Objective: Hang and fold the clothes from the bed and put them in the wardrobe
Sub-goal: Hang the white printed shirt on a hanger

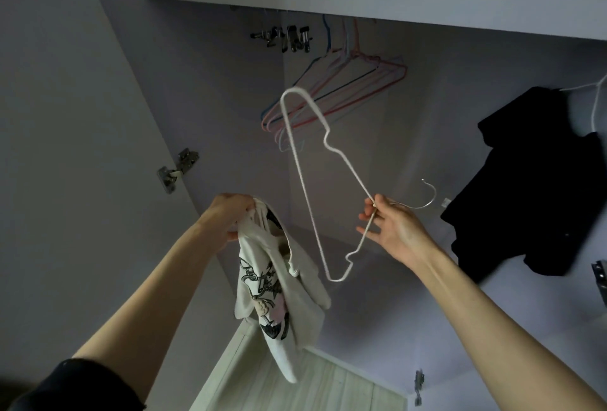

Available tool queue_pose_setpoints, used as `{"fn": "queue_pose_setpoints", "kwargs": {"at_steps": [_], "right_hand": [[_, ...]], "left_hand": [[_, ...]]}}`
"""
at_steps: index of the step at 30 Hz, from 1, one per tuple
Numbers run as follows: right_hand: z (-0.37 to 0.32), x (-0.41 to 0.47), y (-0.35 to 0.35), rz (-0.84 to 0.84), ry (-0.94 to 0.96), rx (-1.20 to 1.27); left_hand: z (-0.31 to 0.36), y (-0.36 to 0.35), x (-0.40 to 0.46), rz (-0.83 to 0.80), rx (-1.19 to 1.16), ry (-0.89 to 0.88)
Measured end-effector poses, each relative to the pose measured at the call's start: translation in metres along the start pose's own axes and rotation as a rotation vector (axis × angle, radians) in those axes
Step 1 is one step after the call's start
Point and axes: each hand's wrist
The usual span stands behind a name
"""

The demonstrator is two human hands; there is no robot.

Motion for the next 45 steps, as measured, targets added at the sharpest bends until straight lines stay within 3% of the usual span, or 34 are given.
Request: {"fn": "queue_pose_setpoints", "kwargs": {"at_steps": [5, 9, 16, 21, 26, 33, 37, 39, 43, 45], "right_hand": [[-0.011, 0.0, -0.019, -0.197, 0.033, 0.391], [-0.014, 0.0, -0.035, -0.324, 0.09, 0.552], [-0.003, 0.007, -0.059, -0.295, 0.079, 0.631], [0.003, 0.006, -0.08, -0.355, 0.081, 0.497], [0.01, 0.004, -0.098, -0.244, 0.191, 0.054], [-0.023, 0.007, -0.085, -0.204, 0.316, -0.299], [-0.021, 0.0, -0.096, -0.224, 0.416, -0.451], [-0.012, -0.005, -0.102, -0.227, 0.38, -0.334], [-0.009, -0.008, -0.109, -0.302, 0.125, 0.266], [-0.008, -0.005, -0.114, -0.324, 0.108, 0.324]], "left_hand": [[-0.003, 0.006, 0.0, -0.028, 0.033, -0.106], [-0.005, 0.013, 0.0, -0.01, 0.03, -0.167], [0.0, 0.028, -0.007, -0.012, 0.006, -0.214], [0.011, 0.038, -0.017, -0.029, -0.063, -0.256], [0.025, 0.061, -0.022, 0.066, -0.181, -0.27], [0.008, 0.092, -0.023, 0.216, -0.022, -0.357], [0.014, 0.083, -0.027, 0.153, 0.003, -0.416], [0.021, 0.076, -0.03, 0.084, -0.105, -0.4], [0.035, 0.072, -0.033, -0.027, -0.254, -0.342], [0.039, 0.07, -0.037, -0.049, -0.273, -0.343]]}}
Point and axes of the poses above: each hand's wrist, its own x-axis towards the middle knuckle, its own y-axis out of the back of the hand, z = x × y, and after that the axes turned 1 degree about z, right-handed
